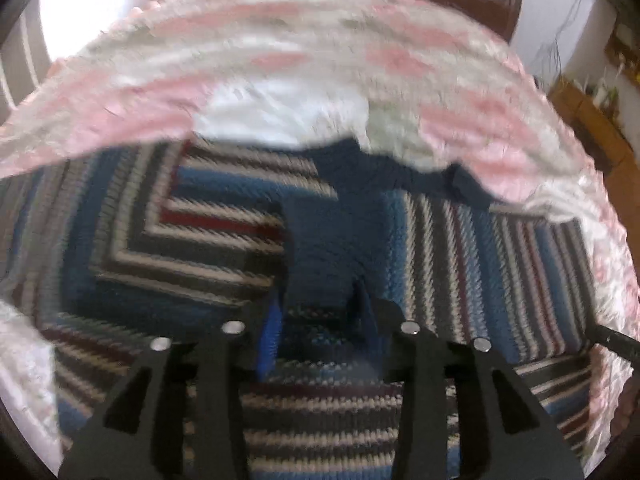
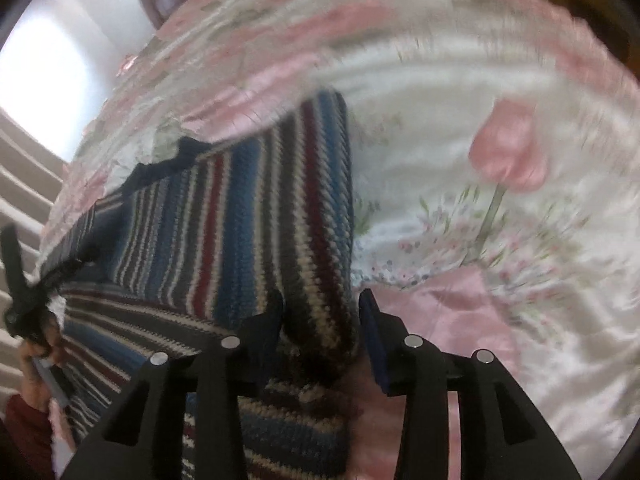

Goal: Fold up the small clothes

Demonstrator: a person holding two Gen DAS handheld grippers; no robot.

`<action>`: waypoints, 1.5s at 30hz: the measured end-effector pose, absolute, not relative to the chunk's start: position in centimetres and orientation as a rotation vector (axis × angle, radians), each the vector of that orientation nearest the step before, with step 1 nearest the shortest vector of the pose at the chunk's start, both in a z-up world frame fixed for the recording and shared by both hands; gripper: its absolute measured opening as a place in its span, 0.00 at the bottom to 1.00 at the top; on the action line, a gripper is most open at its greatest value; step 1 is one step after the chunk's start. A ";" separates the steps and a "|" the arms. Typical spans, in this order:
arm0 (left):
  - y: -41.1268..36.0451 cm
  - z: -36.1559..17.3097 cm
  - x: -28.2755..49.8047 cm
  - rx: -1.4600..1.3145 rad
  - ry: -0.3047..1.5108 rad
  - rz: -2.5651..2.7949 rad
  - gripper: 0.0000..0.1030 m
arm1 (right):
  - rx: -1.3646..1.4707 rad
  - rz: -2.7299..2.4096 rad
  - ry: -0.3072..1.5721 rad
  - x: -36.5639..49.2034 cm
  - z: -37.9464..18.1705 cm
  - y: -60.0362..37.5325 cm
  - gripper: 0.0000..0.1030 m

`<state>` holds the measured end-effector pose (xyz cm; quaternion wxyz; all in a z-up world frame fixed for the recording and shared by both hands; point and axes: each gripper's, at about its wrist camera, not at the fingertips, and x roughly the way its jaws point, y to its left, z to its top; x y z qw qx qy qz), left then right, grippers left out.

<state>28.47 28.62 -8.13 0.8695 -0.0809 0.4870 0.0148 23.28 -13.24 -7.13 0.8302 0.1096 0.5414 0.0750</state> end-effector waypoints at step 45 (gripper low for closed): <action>63.3 -3.6 20.7 -0.263 1.170 0.456 0.80 | 0.126 0.216 1.179 26.1 -4.5 -1.6 0.78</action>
